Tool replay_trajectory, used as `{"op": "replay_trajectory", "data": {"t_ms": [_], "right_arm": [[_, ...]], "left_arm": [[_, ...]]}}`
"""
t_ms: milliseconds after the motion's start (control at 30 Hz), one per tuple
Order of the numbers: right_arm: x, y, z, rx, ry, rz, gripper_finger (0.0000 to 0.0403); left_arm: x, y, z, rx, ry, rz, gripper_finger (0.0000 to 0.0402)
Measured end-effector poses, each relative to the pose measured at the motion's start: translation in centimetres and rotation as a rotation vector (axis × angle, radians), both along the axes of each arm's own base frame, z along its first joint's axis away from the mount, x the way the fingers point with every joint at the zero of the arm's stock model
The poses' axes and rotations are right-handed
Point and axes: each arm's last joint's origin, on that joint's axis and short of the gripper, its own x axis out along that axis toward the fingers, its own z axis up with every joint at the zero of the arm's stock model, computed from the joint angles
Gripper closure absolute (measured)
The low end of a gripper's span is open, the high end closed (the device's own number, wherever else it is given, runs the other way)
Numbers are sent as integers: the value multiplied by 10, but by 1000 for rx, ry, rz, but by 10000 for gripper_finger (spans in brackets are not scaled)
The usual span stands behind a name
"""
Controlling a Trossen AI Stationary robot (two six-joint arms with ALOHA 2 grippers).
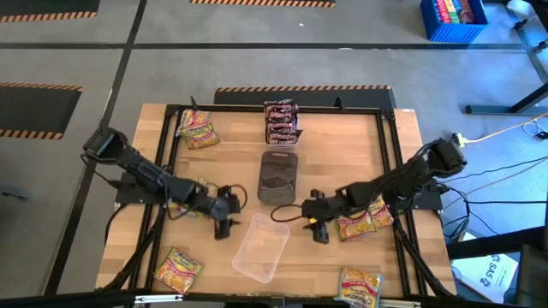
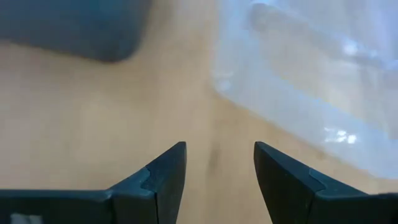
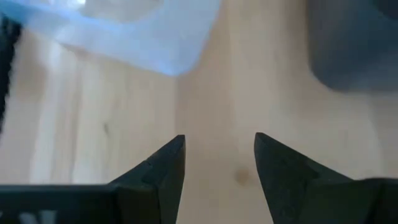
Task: Sort Maruchan noodles
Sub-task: Adjust the bottom transparent bin, then put the green noodle pack into the black bin
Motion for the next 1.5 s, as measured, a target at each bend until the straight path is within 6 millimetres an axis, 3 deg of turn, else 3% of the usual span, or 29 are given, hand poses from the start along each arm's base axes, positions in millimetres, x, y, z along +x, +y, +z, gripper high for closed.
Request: {"op": "replay_trajectory", "data": {"t_ms": [200,400,667,1133,1300,1500], "right_arm": [[6,25,-15,54,-52,-29,231],[7,41,-26,71,-91,-105,231],[11,36,-28,11,-150,-275,231],[16,8,-32,-73,-106,-377,231],[7,8,-18,-86,-79,-357,231],[-21,11,22,-56,-47,-295,231]], "left_arm": [[3,-34,-20,-18,-63,-12,220],[10,-47,-35,-52,-125,-8,220],[20,-45,-38,-62,-200,46,220],[28,-31,-37,-2,-233,119,220],[26,-32,-36,0,-213,76,220],[16,-36,-23,30,-215,72,220]]}}
